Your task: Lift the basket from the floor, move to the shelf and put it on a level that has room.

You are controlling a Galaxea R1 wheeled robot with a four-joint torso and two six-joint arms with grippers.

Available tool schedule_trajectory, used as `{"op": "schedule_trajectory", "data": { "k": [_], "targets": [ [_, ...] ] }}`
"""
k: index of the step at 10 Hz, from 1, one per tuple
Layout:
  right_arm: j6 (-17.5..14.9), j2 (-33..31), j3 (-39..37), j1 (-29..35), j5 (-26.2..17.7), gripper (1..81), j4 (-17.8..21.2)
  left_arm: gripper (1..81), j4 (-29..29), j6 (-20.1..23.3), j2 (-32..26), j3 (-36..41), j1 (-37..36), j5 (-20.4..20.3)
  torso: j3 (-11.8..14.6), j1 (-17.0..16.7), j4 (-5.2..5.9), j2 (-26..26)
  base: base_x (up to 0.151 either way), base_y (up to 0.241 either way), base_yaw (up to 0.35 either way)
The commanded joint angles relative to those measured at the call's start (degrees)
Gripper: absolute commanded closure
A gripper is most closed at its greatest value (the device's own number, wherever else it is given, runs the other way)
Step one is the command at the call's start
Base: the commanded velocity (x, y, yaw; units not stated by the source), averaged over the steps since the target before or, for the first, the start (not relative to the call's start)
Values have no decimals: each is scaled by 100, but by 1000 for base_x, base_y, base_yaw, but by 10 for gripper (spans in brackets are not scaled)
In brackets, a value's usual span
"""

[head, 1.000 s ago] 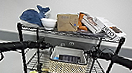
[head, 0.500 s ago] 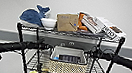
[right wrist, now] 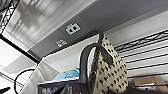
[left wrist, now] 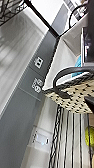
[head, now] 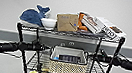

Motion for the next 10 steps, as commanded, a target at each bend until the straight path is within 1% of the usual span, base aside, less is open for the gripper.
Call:
{"op": "schedule_trajectory", "data": {
  "k": [1, 2, 3, 4, 5, 6, 7, 8, 10],
  "targets": [
    [280, -1252, 1391, 547, 80, 10, 0, 10, -115, -589, -1041, 1194, -577, 152, 0, 0, 0, 0, 0, 0, 0],
    [544, -1489, 1637, 582, -42, 10, 52, 10, -133, -993, -1173, 1441, -577, 720, 0, 0, 0, 0, 0, 0, 0],
    [685, -1718, 1919, 643, -568, 10, 131, 10, -72, -1372, -1322, 1730, -577, 1478, 0, 0, 0, 0, 0, 0, 0],
    [782, -1911, 2138, 661, -920, 10, 254, 10, -115, -1522, -1612, 2065, -524, 1550, 0, 0, 0, 0, 0, 0, 0],
    [774, -2052, 2341, 661, -1210, 10, 429, 10, -133, -1758, -1928, 2389, -463, 1602, 2, 0, 0, 0, 0, 0, 0],
    [774, -2193, 2595, 609, -1493, 10, 509, 10, -98, -1909, -2227, 2723, -410, 1743, 2, -2, 0, -2, 0, 0, 0],
    [782, -2325, 2842, 521, -1617, 10, 553, 10, -54, -1909, -2518, 2997, -296, 1770, 5, -2, 0, -2, 0, 0, 0],
    [782, -2587, 3079, 258, -1669, 10, 519, 10, 7, -1883, -2877, 3269, -68, 1752, 5, -2, 0, -2, 0, 0, 0],
    [747, -2949, 3308, -269, -1652, 10, 465, 10, 481, -1883, -3432, 3586, 590, 1586, 6, -5, 0, -5, 0, 0, 0]
  ]
}}
